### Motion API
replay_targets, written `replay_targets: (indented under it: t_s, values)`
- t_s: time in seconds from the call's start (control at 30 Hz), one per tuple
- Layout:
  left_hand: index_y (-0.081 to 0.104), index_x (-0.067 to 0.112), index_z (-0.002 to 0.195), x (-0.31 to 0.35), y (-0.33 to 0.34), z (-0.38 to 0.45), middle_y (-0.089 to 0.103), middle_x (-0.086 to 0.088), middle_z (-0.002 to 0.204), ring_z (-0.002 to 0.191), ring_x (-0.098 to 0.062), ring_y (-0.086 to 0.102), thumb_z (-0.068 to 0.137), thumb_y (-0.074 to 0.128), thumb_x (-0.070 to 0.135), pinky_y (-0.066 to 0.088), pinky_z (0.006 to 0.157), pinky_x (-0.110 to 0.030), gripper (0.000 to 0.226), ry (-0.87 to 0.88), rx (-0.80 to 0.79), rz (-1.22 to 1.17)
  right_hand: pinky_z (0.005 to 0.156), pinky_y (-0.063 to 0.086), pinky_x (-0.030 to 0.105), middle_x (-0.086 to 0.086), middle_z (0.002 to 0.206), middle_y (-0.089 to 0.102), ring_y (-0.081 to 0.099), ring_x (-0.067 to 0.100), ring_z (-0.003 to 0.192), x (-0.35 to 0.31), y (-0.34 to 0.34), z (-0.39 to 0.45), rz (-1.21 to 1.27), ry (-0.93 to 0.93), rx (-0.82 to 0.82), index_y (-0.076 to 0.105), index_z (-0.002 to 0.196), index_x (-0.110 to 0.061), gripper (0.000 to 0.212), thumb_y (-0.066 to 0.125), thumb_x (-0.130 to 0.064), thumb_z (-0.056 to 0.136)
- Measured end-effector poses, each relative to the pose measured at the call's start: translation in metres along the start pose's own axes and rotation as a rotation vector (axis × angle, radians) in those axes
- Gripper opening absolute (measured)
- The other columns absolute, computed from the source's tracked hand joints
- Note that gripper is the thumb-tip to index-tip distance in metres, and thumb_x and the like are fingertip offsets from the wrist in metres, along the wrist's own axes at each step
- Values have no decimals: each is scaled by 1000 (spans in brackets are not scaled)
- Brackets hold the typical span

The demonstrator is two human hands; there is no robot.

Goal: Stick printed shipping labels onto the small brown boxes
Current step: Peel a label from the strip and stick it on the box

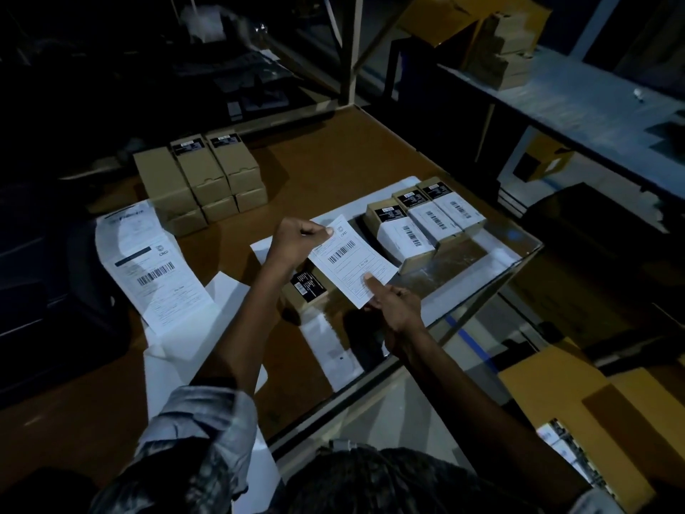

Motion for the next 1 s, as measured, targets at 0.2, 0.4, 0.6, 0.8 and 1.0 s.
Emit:
replay_targets:
  t_s: [0.2, 0.4, 0.6, 0.8, 1.0]
  values:
    - [80, 5, 88, -16, 6, 6, 77, -6, 85, 80, -22, 75, 86, 78, 20, 61, 81, -45, 15, -7, -23, 69, 86, 60, 38, 11, 98, 78, 75, 23, 92, 18, 5, -7, 94, 46, 15, 72, 95, -2, 22, 81, -19, 83]
    - [80, 9, 85, -27, 6, 10, 77, -5, 84, 79, -23, 75, 85, 79, 23, 60, 82, -53, 14, -40, -27, 86, 84, 61, 40, 12, 98, 78, 76, 25, 91, 22, 11, -13, 190, 56, 38, 71, 96, -3, 20, 81, -13, 83]
    - [81, 12, 83, -30, 11, 12, 77, -4, 81, 77, -24, 75, 84, 80, 25, 59, 80, -54, 13, -65, -41, 91, 71, 62, 29, 13, 99, 76, 75, 18, 81, 12, 5, -17, 199, 38, 43, 70, 88, -8, 8, 77, -8, 86]
    - [80, 9, 86, -28, 12, 11, 77, -6, 80, 75, -25, 75, 83, 80, 24, 60, 80, -52, 15, -79, -69, 91, 78, 63, 35, 12, 99, 77, 76, 22, 87, 13, 4, -13, 170, 57, 46, 69, 88, -8, 11, 79, -11, 84]
    - [80, 8, 85, -28, 12, 11, 77, -7, 78, 72, -25, 75, 84, 80, 22, 61, 76, -46, 14, -124, -63, 101, 69, 62, 31, 13, 98, 77, 77, 22, 84, 16, 7, -13, 199, 80, 8, 70, 93, -3, 15, 79, -10, 84]
Point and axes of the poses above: each hand's wrist, its own z-axis towards the middle knuckle, its own y-axis out of the palm, x = y × z, the point moved 10 cm from there along z, towards the middle knuckle
